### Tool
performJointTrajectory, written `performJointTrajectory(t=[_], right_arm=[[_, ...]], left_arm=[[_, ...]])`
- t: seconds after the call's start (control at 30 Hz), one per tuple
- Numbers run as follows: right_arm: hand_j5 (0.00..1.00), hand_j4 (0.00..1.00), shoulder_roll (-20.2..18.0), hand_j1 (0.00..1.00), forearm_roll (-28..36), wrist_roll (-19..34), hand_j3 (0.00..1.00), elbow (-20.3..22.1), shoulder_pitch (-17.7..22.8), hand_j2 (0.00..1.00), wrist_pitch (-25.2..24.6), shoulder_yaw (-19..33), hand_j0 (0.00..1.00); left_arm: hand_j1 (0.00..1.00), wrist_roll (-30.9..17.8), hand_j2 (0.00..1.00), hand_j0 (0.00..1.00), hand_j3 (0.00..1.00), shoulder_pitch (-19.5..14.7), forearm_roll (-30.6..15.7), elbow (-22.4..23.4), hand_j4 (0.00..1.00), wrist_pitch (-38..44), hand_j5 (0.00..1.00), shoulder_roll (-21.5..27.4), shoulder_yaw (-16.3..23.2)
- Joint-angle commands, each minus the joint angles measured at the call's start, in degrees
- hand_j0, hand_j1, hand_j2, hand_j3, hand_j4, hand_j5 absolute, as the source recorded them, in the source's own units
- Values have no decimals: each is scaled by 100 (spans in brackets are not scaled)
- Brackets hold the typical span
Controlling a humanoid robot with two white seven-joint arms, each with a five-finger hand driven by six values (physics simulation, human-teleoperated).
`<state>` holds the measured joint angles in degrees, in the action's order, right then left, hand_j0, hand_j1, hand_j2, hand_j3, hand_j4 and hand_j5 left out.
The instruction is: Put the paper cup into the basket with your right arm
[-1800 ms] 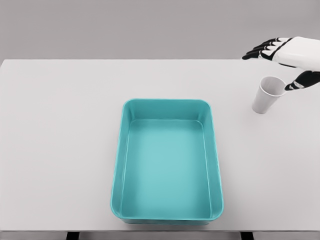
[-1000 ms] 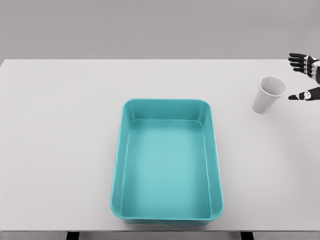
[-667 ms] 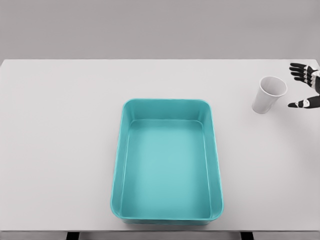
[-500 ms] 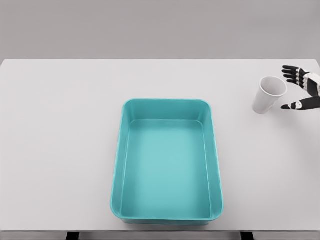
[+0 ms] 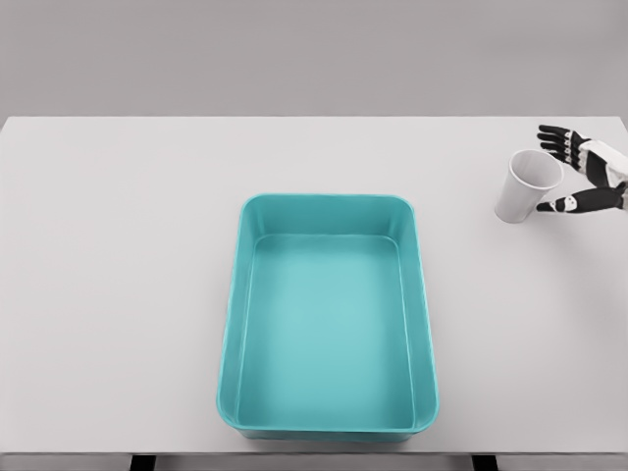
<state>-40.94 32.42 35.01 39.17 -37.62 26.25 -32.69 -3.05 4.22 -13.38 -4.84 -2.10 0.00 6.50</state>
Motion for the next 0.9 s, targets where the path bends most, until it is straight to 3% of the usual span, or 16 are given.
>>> performJointTrajectory(t=[0.0,0.87], right_arm=[[100,100,24,100,36,-1,100,11,0,100,-6,9,100],[100,100,261,100,36,-1,100,29,-26,100,12,44,100]], left_arm=[[100,-3,100,100,100,9,2,1,100,-1,100,0,0],[100,-3,100,100,100,9,2,1,100,-1,100,0,0]])
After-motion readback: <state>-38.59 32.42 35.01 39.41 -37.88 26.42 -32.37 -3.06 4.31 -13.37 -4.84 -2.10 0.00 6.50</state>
